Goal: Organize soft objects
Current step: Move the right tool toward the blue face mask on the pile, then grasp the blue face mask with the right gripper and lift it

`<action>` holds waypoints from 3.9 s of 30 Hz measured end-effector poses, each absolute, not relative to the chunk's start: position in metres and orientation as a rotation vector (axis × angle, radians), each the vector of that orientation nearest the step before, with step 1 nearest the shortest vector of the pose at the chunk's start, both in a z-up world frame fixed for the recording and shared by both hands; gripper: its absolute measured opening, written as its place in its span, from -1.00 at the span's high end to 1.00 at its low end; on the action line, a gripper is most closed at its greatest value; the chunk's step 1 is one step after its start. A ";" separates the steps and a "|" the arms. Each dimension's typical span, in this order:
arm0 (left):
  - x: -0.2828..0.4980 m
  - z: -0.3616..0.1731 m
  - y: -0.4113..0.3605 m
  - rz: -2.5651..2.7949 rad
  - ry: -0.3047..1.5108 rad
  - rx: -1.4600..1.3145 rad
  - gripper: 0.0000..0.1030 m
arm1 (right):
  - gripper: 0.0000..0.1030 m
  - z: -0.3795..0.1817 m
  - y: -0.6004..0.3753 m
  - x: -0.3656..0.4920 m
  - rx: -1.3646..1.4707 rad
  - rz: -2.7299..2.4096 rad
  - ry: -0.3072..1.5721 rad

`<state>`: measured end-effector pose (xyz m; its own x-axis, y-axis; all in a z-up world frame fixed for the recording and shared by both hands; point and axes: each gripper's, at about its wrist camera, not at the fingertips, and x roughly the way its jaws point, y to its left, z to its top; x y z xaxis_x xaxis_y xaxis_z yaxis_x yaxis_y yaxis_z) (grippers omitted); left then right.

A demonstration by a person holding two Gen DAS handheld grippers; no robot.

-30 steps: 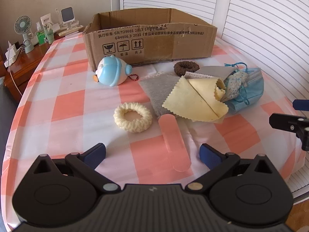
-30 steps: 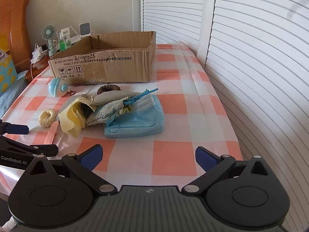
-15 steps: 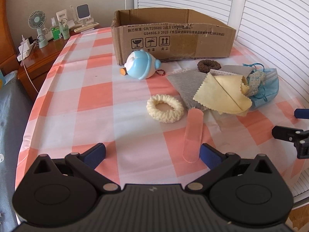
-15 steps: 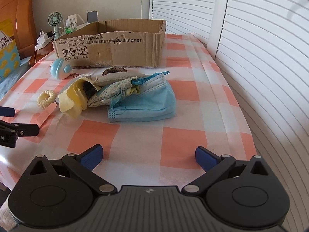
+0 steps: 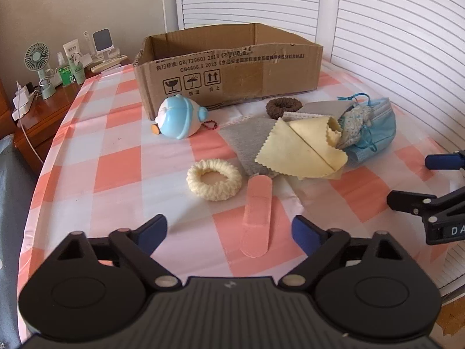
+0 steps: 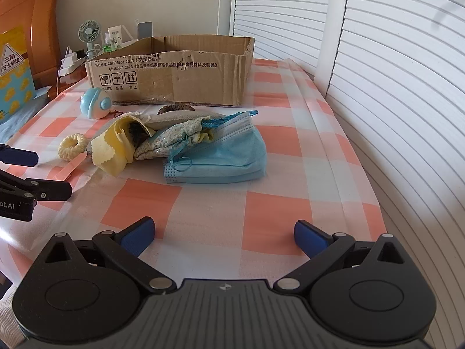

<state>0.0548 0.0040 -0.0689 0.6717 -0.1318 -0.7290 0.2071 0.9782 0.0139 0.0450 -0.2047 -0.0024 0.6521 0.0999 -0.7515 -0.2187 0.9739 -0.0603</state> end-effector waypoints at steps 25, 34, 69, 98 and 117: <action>0.042 -0.062 0.001 -0.267 0.813 0.122 0.62 | -1.00 -0.004 -0.206 0.042 -0.159 0.203 0.812; 0.042 -0.064 0.008 -0.249 0.802 0.087 0.60 | -1.00 -0.004 -0.202 0.043 -0.166 0.185 0.809; 0.043 -0.064 0.027 -0.218 0.819 0.038 0.61 | -0.95 -0.010 -0.216 0.120 -0.306 0.395 0.765; 0.036 -0.062 0.028 -0.240 0.828 0.041 0.61 | 0.47 0.024 -0.211 0.069 -0.307 0.386 0.757; 0.030 -0.058 0.029 -0.275 0.810 0.057 0.61 | 0.03 0.021 -0.228 0.045 -0.237 0.316 0.789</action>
<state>0.0296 0.0294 -0.0581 0.6557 -0.2206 -0.7221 0.2642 0.9629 -0.0542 0.0447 -0.2281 0.0209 0.6615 0.1893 -0.7257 -0.3646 0.9268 -0.0906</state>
